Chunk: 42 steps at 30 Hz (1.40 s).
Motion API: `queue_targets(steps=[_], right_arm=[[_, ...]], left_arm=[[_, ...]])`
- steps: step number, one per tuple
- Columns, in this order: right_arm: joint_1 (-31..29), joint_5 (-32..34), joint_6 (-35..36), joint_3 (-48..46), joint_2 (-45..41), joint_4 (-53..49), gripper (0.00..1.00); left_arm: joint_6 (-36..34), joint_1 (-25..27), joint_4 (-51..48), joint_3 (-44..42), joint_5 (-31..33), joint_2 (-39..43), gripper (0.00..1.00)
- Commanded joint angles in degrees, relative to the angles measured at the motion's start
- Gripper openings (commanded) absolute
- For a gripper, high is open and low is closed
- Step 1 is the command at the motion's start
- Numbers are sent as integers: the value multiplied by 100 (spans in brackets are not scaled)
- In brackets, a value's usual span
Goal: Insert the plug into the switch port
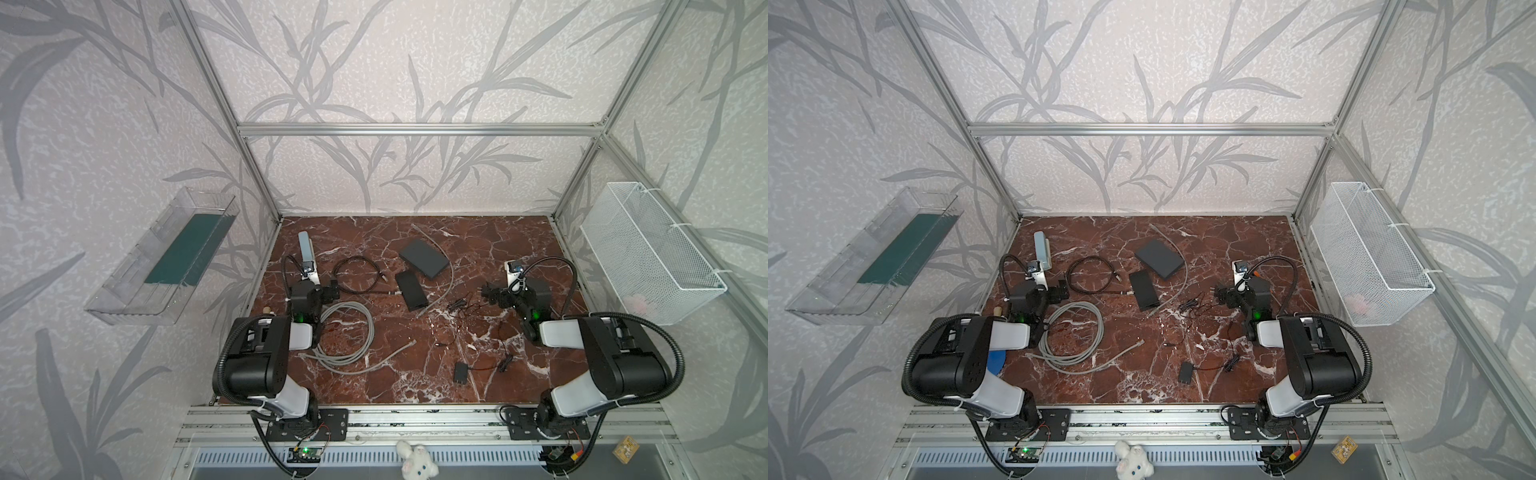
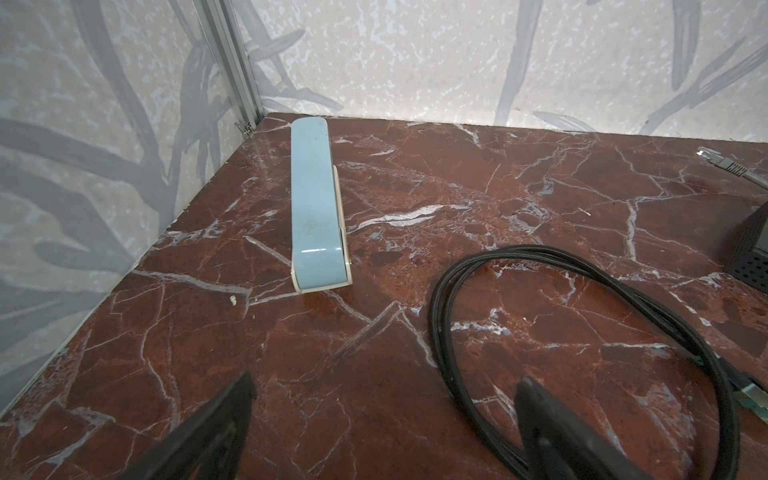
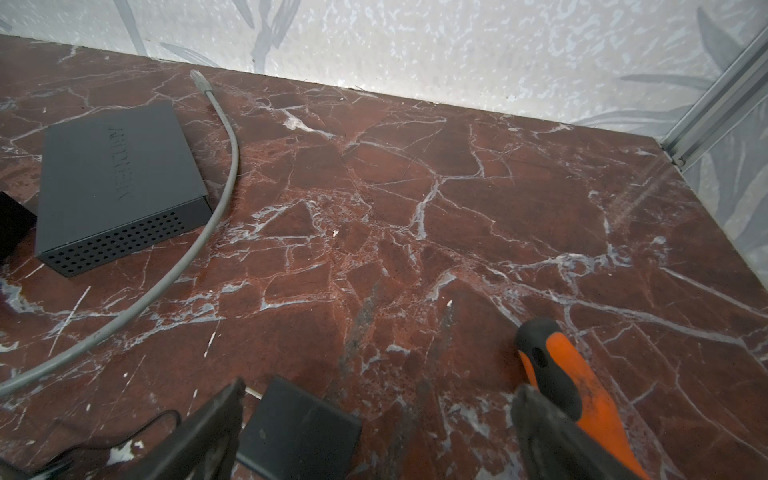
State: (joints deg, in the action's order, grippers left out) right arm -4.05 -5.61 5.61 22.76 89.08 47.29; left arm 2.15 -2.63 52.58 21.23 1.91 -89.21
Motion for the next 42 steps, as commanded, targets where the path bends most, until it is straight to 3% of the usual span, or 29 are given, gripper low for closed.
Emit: queue_targets(steps=[1, 6, 8, 10, 12, 13, 16, 22, 26, 30, 37, 42], right_arm=[[1, -7, -24, 79, -88, 26, 99], [0, -2, -39, 87, -76, 13, 99], [-6, 6, -19, 79, -93, 47, 99], [-54, 350, -98, 131, -343, -28, 99], [-218, 1191, -512, 659, -1041, -1798, 99], [-231, 1172, -750, 977, -1314, -2927, 99], [-558, 1349, -1505, 1544, -1806, -4956, 93], [-1781, 1303, -2820, 2134, -2151, -7365, 84], [-2553, 1443, -3532, 2435, -1668, -8004, 77], [-2729, 922, -3832, 2597, -801, -7759, 71], [-2846, 649, -3894, 3305, 445, -7436, 71], [-2839, 648, -3924, 3821, 1352, -7681, 54]], left_arm=[[53, 17, 80, 55, 78, -26, 99], [55, 17, 70, 57, 81, -26, 99], [41, 14, 109, 61, 48, -16, 94], [68, 24, -867, 415, 246, 315, 95], [237, 32, -2537, 1127, 655, 674, 99], [217, 33, -3004, 1369, 619, 761, 99], [389, 80, -3395, 1632, 447, 935, 99], [455, 860, -4571, 2147, 1091, 1135, 98], [528, 1301, -5234, 2446, 1467, 1070, 97], [781, 1468, -5532, 2577, 1458, 943, 95], [669, 1811, -5618, 2771, 1467, 705, 94], [594, 1968, -5609, 2894, 1587, 609, 94]])
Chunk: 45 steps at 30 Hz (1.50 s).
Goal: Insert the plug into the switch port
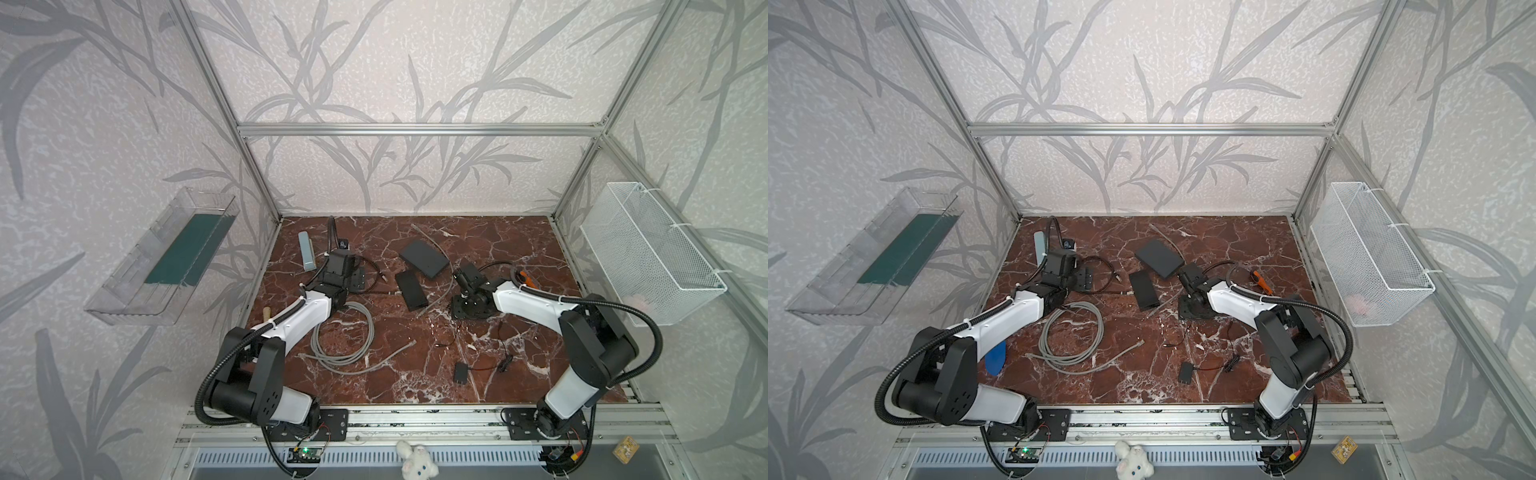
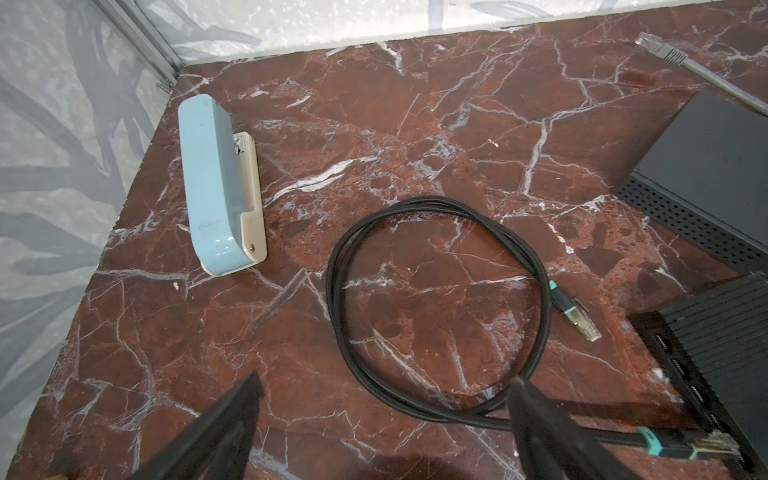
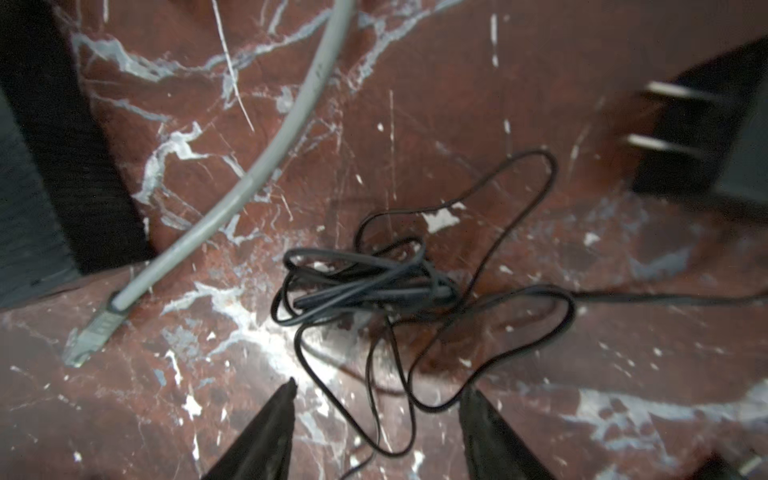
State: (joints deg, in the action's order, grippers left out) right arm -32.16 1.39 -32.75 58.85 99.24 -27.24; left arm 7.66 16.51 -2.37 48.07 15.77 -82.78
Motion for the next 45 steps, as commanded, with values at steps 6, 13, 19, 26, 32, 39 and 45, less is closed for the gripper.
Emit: queue_targets(steps=[6, 13, 19, 26, 32, 39, 45], right_arm=[[401, 167, -135, 496, 747, -403, 28], [1627, 9, 746, 1598, 1519, -371, 23], [2118, -398, 1352, 2966, 2503, -482, 24], [2164, -1123, 1593, 2845, 1891, -634, 49], [1595, -1138, 2097, 1650, 210, -765, 66], [84, -1358, 2428, 1660, 139, -308, 76], [-612, -1272, 2780, 3097, 1565, -738, 85]], left_arm=[[-133, 71, -106, 339, 304, -19, 94], [-151, 80, -89, 457, 287, -63, 93], [-159, 175, -200, 604, 190, -270, 93], [-203, 454, -537, 1026, -432, -785, 90], [535, 555, -1102, 1465, -180, -1212, 91], [731, 515, -1588, 1889, 237, -1406, 92], [1106, 364, -1914, 2018, 364, -1483, 92]])
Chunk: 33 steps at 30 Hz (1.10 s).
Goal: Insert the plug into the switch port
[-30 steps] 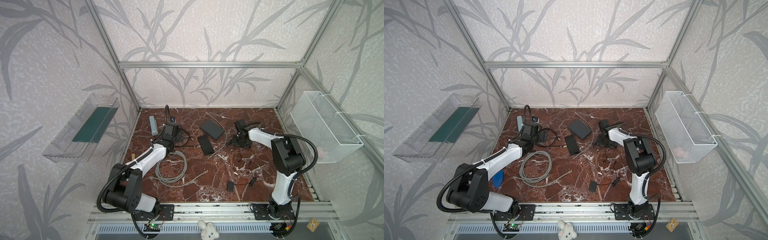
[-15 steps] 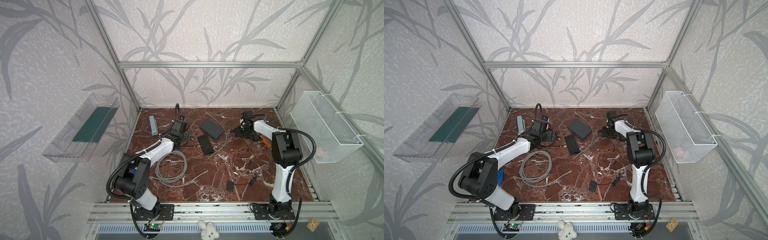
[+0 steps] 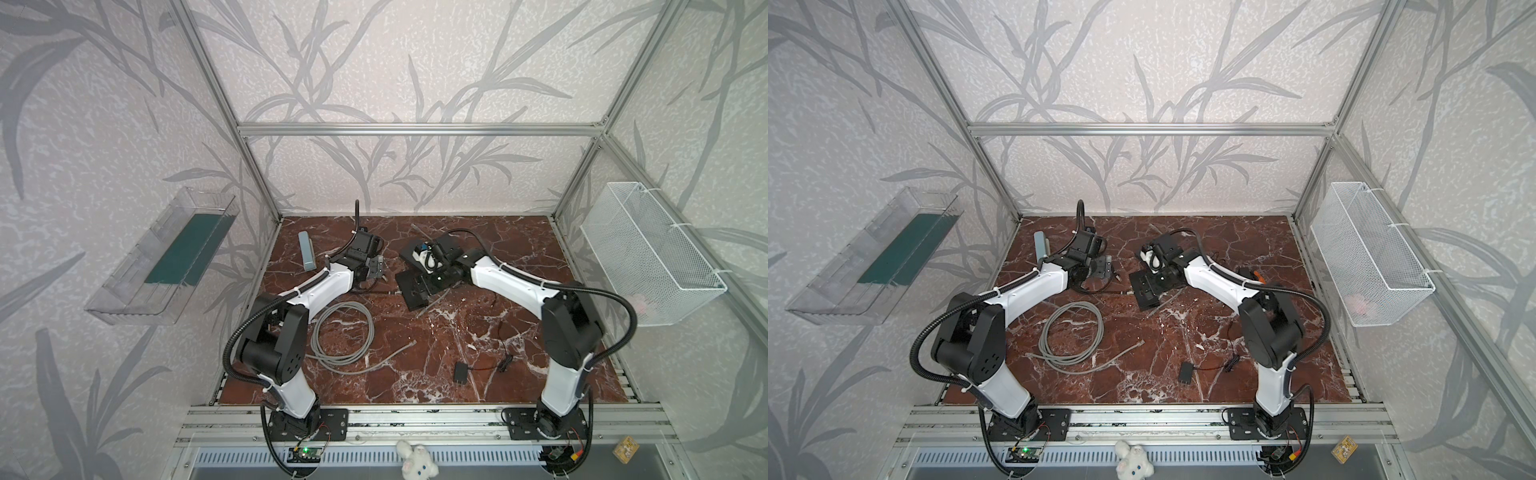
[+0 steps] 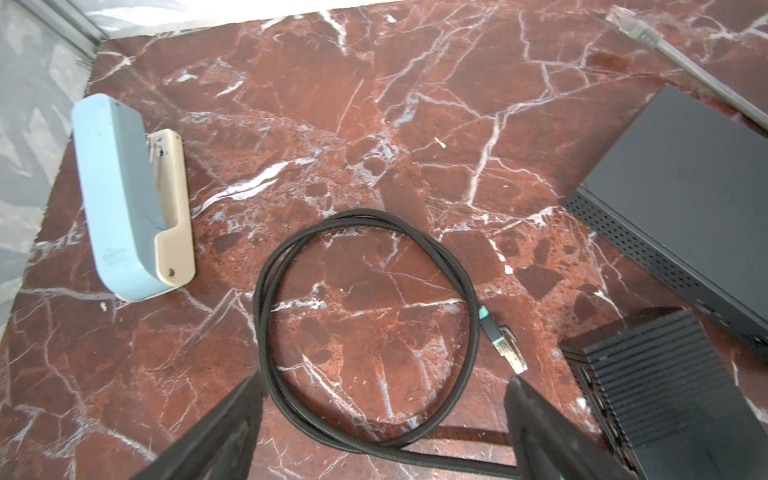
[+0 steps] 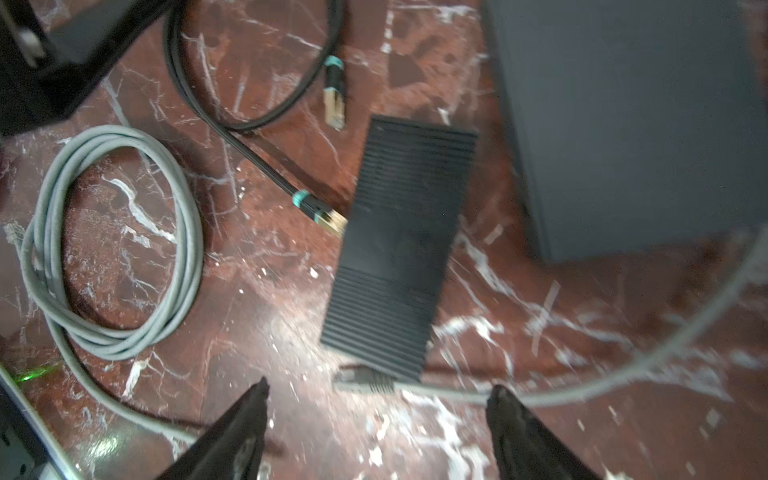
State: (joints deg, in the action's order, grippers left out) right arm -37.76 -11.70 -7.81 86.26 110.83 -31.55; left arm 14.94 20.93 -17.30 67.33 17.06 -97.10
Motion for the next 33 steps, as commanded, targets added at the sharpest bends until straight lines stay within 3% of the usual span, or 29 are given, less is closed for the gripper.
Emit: queue_targets(steps=[1, 13, 17, 24, 33], right_arm=[[-78, 54, 330, 460, 561, -330, 87], [-177, 277, 995, 841, 1277, -673, 87], [-223, 457, 1144, 771, 1386, -686, 80], [-223, 618, 1428, 538, 1220, -660, 59], [-216, 143, 2246, -207, 626, -910, 59]], left_arm=[[433, -96, -440, 67, 242, -25, 92], [436, -186, -475, -203, 408, 281, 92], [380, -193, -524, -144, 461, 277, 92], [392, -194, -550, -92, 437, 280, 91], [325, -186, -754, 154, 174, 129, 91]])
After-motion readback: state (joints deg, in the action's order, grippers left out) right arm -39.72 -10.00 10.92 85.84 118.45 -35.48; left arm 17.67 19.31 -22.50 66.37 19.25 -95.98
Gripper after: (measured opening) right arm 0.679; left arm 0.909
